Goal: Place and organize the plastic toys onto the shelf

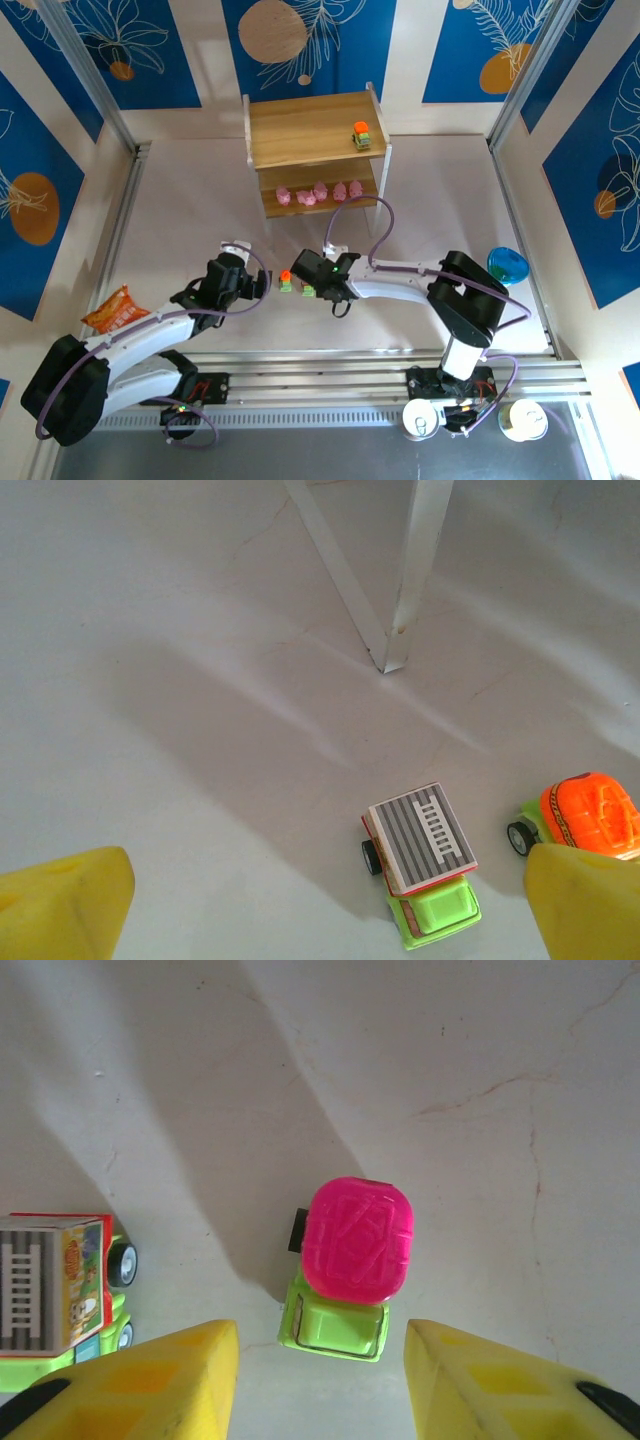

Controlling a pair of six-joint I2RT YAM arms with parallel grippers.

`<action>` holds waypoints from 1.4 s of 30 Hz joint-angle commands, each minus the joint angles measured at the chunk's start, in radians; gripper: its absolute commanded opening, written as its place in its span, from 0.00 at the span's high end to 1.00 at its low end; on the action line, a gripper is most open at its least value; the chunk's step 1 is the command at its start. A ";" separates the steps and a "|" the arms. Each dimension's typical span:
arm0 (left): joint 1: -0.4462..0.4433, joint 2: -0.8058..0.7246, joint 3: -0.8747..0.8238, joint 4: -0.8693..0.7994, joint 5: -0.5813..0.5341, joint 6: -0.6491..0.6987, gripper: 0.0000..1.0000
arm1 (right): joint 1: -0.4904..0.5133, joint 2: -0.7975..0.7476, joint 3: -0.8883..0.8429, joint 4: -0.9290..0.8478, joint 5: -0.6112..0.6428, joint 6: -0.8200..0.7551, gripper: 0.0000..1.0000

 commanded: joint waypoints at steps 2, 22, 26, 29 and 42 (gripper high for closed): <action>0.010 0.001 0.026 0.011 0.012 -0.007 0.00 | -0.004 0.018 -0.021 0.000 0.000 0.041 0.53; 0.011 0.005 0.027 0.013 0.021 -0.005 0.00 | -0.011 0.064 -0.021 0.020 -0.009 0.041 0.59; 0.010 0.007 0.027 0.013 0.018 -0.006 0.00 | -0.013 0.067 -0.022 0.019 -0.003 0.041 0.61; 0.010 0.007 0.027 0.011 0.018 -0.007 0.00 | -0.015 0.065 -0.022 0.018 0.002 0.041 0.61; 0.010 0.010 0.027 0.014 0.022 -0.005 0.00 | -0.013 0.083 -0.008 0.013 0.026 0.042 0.61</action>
